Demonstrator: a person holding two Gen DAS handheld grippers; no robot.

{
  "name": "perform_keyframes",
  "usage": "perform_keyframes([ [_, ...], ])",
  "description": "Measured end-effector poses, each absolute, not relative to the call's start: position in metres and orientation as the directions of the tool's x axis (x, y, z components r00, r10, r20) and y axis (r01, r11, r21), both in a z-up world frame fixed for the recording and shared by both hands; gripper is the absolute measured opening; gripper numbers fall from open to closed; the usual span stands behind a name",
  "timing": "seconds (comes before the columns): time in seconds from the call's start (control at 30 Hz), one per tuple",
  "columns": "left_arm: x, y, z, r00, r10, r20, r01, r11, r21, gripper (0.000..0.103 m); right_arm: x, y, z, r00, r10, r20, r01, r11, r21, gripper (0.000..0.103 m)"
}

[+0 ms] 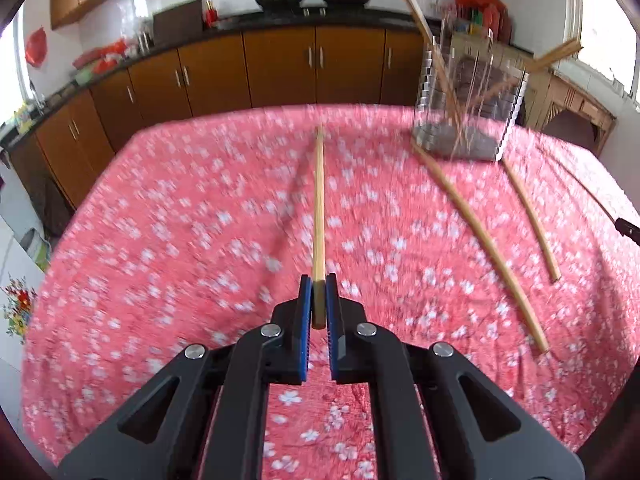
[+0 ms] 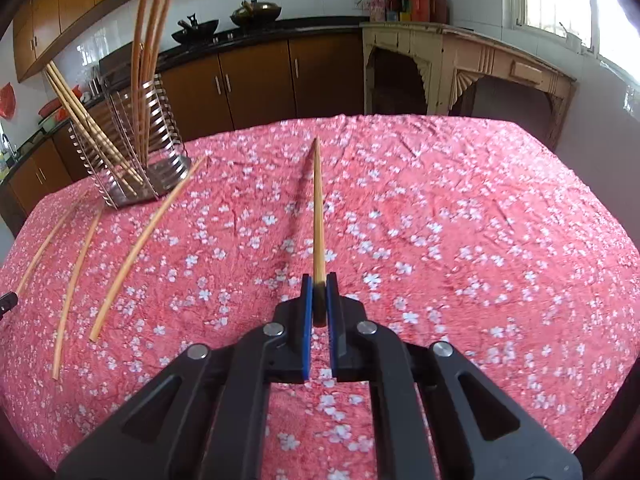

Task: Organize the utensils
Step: 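Close the left tool on its chopstick and lift it while the right tool lifts its own, then carry the left tool's chopstick over the wire holder while the right tool carries its chopstick there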

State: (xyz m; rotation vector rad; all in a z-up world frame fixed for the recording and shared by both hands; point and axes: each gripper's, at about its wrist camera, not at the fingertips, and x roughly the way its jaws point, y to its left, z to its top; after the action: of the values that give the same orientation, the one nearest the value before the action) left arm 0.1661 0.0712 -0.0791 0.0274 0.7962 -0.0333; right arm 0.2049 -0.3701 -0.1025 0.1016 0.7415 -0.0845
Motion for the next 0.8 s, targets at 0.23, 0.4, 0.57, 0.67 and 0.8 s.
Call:
perform_keyframes([
  [0.23,0.155,0.083,-0.024,0.82,-0.025,-0.572,0.011,1.0,-0.027,0.007,0.191,-0.365,-0.057,0.812,-0.039,-0.583,0.094,0.994,0.064,0.008],
  [0.4,0.155,0.09,0.013,0.881,-0.035,-0.472,-0.003,0.997,-0.079,0.007,0.185,-0.359,-0.015,0.878,-0.052,-0.476,0.089,0.994,0.055,0.008],
  [0.57,0.163,0.093,0.039,0.91,-0.035,-0.413,-0.002,0.996,-0.09,0.007,0.193,-0.357,0.029,0.921,-0.059,-0.384,0.079,0.996,0.037,0.008],
  [0.67,0.172,0.097,0.052,0.919,-0.036,-0.393,-0.004,0.995,-0.101,0.007,0.2,-0.357,0.052,0.941,-0.059,-0.334,0.075,0.997,0.035,0.008],
  [0.8,0.184,0.098,0.065,0.926,-0.022,-0.377,-0.013,0.996,-0.089,0.007,0.209,-0.356,0.072,0.952,-0.045,-0.304,0.061,0.997,0.045,0.008],
])
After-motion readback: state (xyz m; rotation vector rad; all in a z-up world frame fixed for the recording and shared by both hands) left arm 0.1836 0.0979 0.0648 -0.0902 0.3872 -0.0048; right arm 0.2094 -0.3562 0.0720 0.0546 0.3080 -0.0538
